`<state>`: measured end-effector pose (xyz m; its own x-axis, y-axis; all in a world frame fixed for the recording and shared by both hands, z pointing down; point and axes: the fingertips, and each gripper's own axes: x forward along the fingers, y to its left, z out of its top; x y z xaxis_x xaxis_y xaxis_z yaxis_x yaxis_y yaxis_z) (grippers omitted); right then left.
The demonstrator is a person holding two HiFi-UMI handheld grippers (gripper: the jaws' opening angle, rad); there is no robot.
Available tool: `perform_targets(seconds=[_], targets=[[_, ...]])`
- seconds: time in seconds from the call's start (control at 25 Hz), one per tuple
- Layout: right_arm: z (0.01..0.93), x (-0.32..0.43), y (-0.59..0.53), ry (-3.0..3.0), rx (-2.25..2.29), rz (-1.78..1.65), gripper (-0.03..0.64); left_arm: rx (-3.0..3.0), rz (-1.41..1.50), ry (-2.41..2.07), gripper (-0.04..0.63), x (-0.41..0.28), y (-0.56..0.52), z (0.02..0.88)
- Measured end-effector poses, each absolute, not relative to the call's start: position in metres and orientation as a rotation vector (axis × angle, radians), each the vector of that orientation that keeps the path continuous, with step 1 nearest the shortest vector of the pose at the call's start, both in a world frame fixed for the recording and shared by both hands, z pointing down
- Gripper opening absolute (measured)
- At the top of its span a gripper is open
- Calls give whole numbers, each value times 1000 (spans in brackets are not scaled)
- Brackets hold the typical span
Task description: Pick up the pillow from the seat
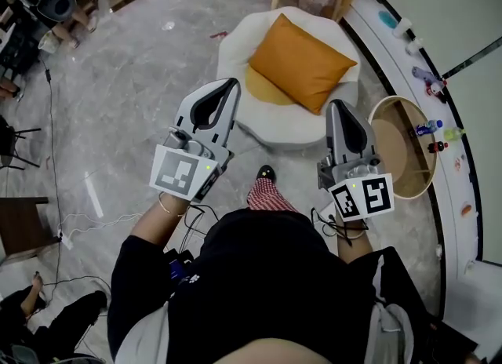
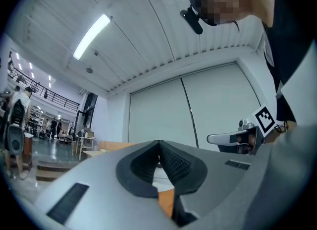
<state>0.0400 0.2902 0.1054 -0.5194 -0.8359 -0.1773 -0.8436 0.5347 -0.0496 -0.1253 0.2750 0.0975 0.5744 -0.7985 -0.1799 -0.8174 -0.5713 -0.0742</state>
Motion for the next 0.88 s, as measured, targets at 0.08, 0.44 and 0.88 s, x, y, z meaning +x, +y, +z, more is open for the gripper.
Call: perform_targets(seconds=[0.08, 0.44, 0.88], targets=[[107, 39, 288, 2592, -1435, 61, 23, -2658, 202, 1359, 9, -126, 275, 97], [106, 35, 272, 2599, -1421, 44, 23, -2801, -66, 1310, 9, -116, 259, 124], [112, 36, 251, 2601, -1425, 22, 23, -2871, -180, 1319, 9, -113, 238, 144]])
